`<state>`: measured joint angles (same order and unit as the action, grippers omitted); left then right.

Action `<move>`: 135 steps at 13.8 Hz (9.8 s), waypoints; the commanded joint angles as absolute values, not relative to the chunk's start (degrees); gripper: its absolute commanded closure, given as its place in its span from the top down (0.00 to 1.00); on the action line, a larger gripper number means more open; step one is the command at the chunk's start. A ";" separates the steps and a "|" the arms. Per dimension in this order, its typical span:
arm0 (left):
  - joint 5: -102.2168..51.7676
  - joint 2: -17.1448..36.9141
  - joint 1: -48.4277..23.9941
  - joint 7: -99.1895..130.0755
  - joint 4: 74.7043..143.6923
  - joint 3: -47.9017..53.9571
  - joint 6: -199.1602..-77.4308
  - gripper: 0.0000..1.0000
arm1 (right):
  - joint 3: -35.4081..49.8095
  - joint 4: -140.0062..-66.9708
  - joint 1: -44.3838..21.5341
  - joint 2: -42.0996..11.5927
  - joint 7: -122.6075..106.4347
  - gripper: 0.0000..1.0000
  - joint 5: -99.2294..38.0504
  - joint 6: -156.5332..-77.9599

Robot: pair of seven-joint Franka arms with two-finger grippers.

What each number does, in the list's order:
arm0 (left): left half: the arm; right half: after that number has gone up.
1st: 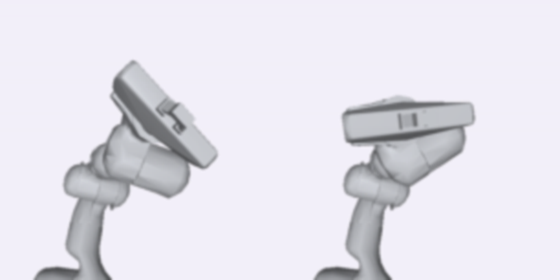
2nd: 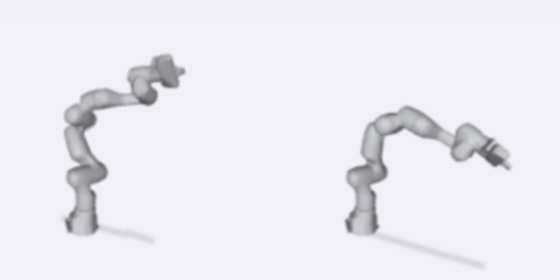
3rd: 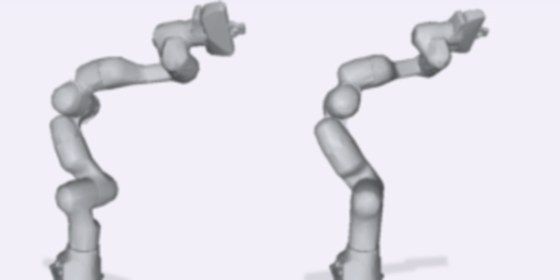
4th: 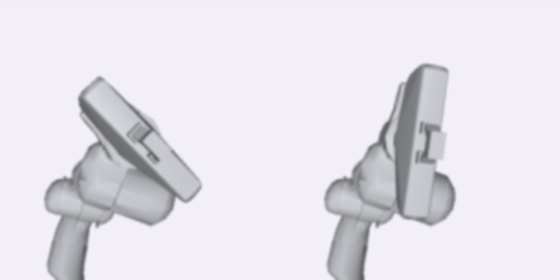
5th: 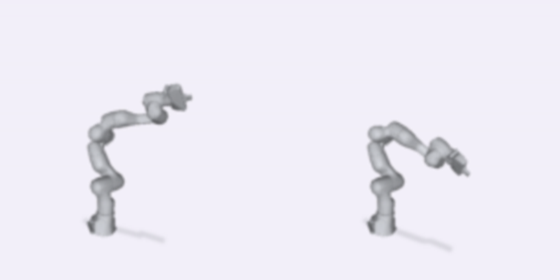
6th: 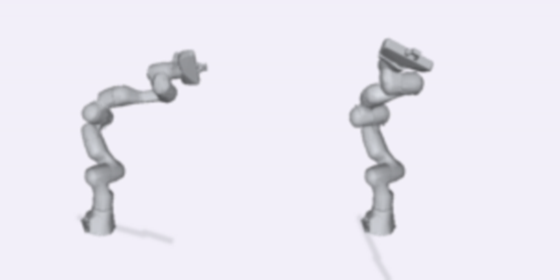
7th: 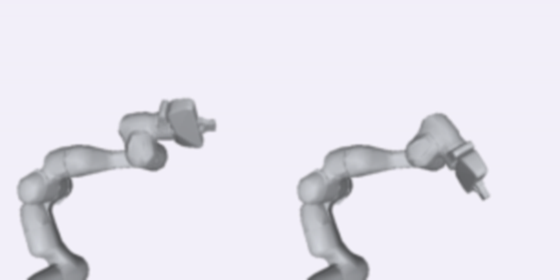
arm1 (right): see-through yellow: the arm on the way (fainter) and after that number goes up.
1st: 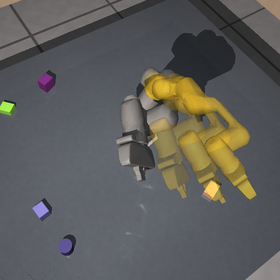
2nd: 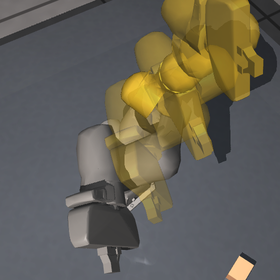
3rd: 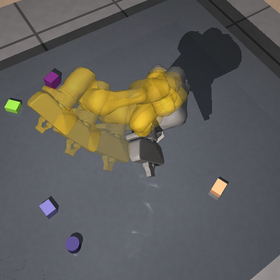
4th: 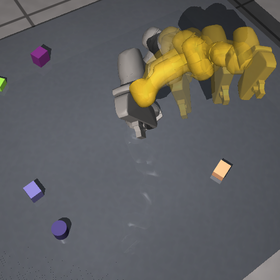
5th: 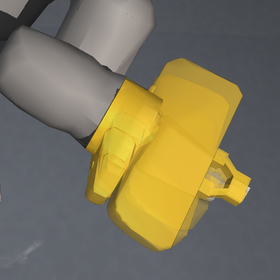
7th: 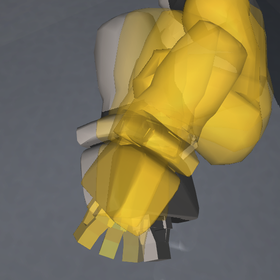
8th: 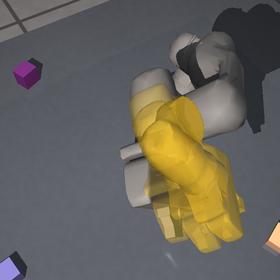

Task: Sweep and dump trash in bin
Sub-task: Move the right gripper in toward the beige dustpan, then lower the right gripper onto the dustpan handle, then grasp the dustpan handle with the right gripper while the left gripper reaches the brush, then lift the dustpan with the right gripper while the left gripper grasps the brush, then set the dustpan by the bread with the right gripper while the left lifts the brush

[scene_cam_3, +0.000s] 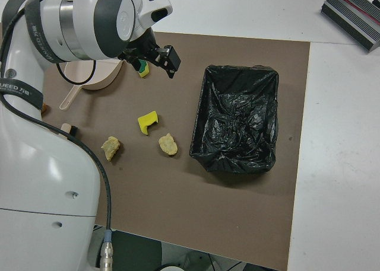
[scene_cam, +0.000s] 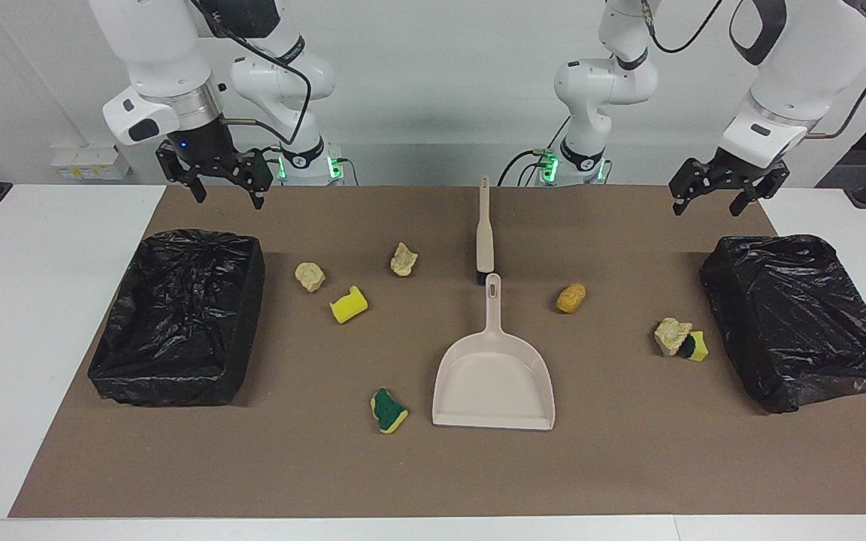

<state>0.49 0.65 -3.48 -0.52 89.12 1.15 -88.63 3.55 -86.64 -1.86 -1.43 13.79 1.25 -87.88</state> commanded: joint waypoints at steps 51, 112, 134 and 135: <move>-0.44 9.67 -3.68 -5.99 105.64 1.05 -120.42 1.00 | 3.34 -67.40 -38.41 -40.69 48.60 0.95 6.42 -112.49; 1.56 -15.74 -17.78 16.17 133.51 2.90 -116.72 0.00 | 3.60 -93.68 -26.10 -18.20 -49.46 0.00 7.03 -106.96; 15.21 2.91 8.35 -5.54 125.67 3.25 -129.20 0.00 | 3.78 -87.01 -37.00 -27.16 -34.80 0.00 0.88 -111.71; 15.03 2.12 7.57 -5.54 127.16 3.34 -129.11 0.00 | 3.78 -87.01 -37.00 -27.16 -34.54 0.00 0.88 -111.71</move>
